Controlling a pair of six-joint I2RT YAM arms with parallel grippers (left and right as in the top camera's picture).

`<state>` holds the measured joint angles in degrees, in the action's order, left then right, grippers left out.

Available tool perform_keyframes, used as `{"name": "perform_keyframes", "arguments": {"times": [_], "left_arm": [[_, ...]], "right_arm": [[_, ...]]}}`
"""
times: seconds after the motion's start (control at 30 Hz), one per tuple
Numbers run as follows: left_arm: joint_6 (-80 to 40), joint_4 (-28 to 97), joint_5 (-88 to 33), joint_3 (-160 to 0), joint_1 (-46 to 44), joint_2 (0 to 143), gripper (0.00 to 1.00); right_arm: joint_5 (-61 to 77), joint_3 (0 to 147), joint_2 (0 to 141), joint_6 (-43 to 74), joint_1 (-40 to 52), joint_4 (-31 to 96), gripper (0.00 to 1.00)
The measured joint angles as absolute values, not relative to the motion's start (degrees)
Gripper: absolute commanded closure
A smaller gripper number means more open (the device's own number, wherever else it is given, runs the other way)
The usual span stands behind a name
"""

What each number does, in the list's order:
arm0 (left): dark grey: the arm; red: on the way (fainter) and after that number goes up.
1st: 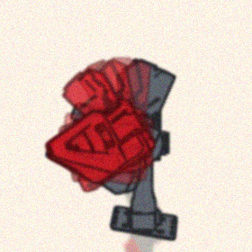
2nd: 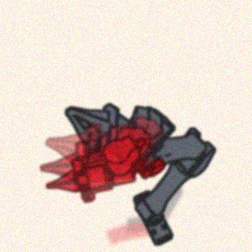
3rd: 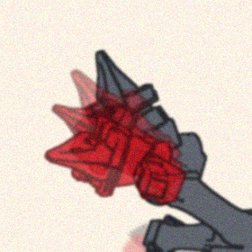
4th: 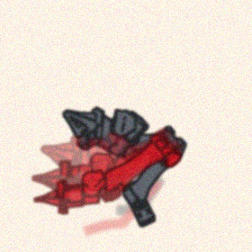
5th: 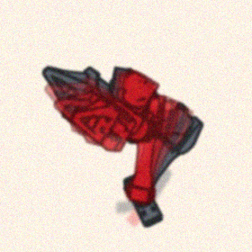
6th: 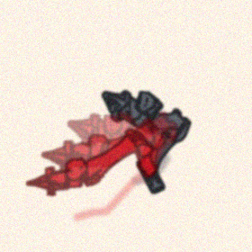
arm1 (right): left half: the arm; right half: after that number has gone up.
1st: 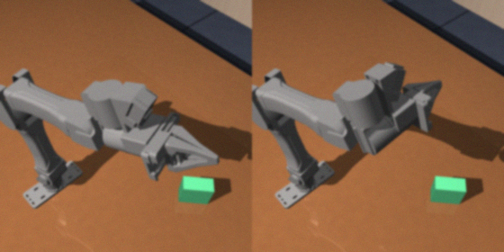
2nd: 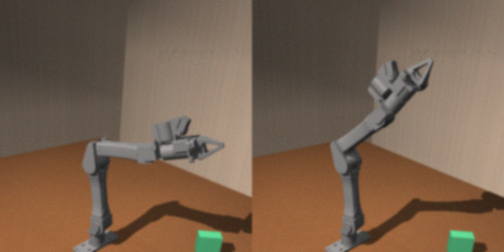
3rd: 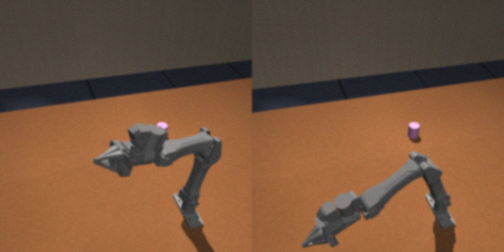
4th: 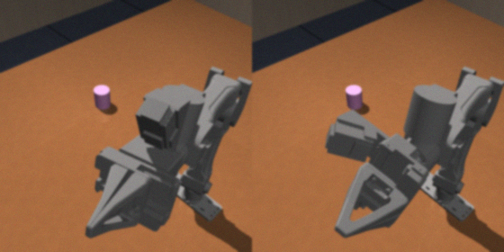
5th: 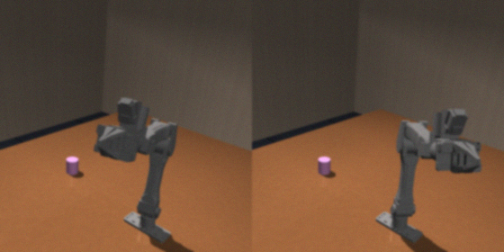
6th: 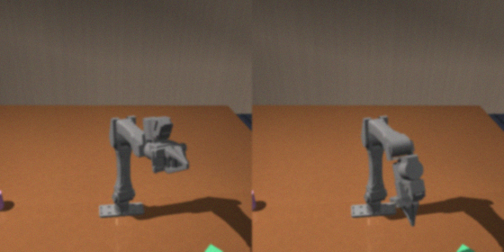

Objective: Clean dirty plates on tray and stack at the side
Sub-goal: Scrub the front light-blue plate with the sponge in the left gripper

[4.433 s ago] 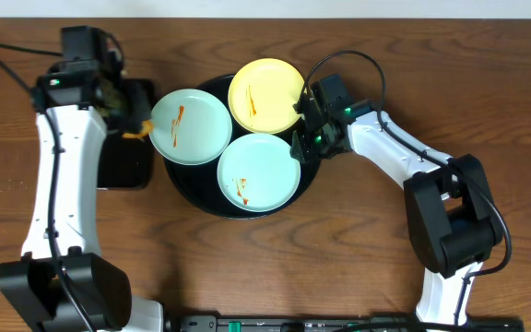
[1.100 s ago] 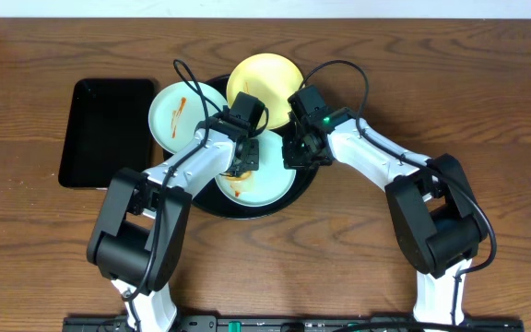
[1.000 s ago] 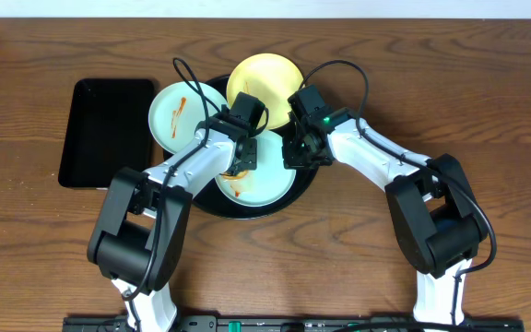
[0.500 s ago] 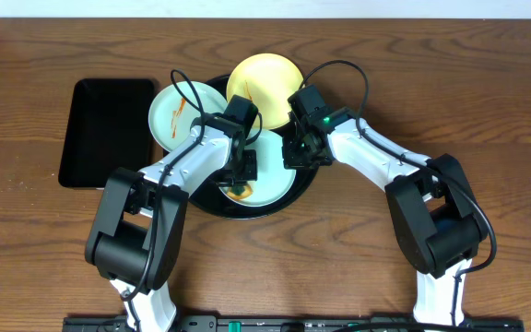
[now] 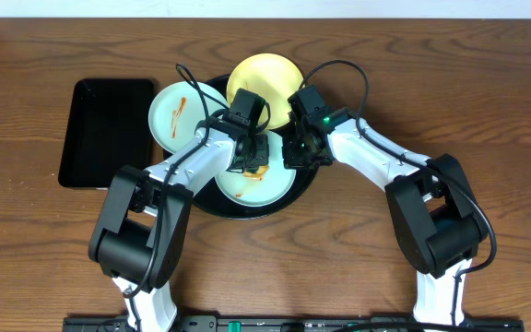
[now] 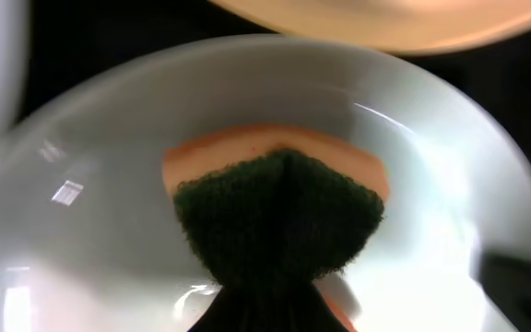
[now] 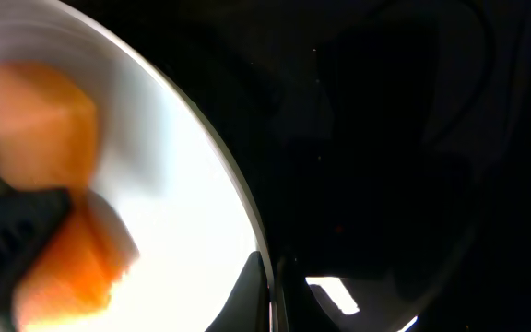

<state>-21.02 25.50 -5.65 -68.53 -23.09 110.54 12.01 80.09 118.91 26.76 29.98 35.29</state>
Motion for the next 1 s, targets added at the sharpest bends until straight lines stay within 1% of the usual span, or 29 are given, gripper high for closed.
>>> {"name": "perform_keyframes", "arguments": {"times": [0.2,0.3,0.4,0.57,0.63,0.7,0.83,1.0], "left_arm": [[-21.02,30.85,2.00,-68.88,-23.16,110.48,0.92],[-21.21,34.61,3.88,-69.25,-23.16,110.45,0.87],[-21.52,37.78,3.27,-69.38,-23.07,110.26,0.86],[-21.65,40.03,-3.05,-69.38,-22.37,110.08,0.86],[-21.76,39.64,-6.39,-69.36,-22.06,110.08,0.90],[-22.20,38.09,-10.28,-69.34,-22.00,110.08,0.92],[-22.24,32.77,-17.50,-68.79,-22.26,110.28,0.92],[-22.31,28.95,-21.76,-68.53,-22.65,110.63,0.92]], "right_arm": [[12.03,80.09,118.91,26.76,29.98,35.27,0.99],[12.03,80.09,118.91,26.76,29.98,35.27,0.99],[12.03,80.09,118.91,26.76,29.98,35.24,0.99],[12.03,80.09,118.91,26.76,29.98,35.27,0.99],[12.03,80.09,118.91,26.76,29.98,35.24,0.99],[12.03,80.09,118.91,26.76,29.98,35.27,0.99],[12.03,80.09,118.91,26.79,29.98,35.24,0.99],[12.03,80.09,118.91,26.76,29.98,35.27,0.99]]}}
